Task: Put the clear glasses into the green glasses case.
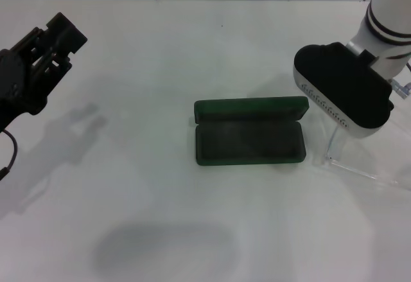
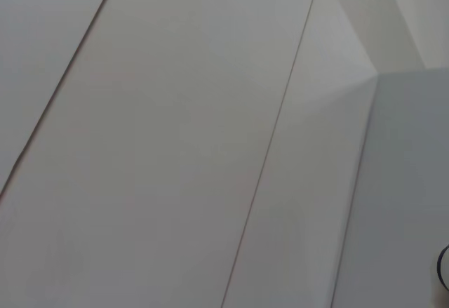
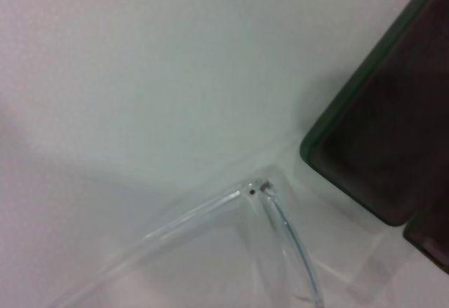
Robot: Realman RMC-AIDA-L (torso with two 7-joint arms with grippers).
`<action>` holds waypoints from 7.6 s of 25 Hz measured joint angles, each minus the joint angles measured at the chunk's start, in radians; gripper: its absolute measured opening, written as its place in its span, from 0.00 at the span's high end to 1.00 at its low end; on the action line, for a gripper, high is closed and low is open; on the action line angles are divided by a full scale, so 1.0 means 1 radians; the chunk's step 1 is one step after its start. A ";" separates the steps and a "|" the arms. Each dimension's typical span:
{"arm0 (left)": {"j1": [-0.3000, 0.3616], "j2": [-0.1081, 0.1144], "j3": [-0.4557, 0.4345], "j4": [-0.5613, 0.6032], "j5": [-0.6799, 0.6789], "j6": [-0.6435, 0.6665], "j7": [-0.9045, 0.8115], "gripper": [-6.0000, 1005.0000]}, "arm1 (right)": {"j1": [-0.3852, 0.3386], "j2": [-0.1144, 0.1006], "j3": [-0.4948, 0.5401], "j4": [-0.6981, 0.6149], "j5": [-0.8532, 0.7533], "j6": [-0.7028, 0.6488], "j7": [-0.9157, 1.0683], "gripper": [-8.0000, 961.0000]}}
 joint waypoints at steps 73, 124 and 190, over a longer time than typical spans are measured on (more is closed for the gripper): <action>0.013 0.027 0.000 -0.026 -0.029 0.036 -0.019 0.65 | -0.342 -0.003 0.195 -0.453 0.167 0.062 0.082 0.88; -0.131 0.004 0.178 0.351 0.087 0.130 -0.436 0.67 | -0.394 0.000 0.263 0.264 1.673 0.247 -0.193 0.88; -0.143 0.006 0.186 0.262 0.105 0.068 -0.380 0.68 | -0.308 0.000 0.208 0.350 1.727 0.260 -0.257 0.88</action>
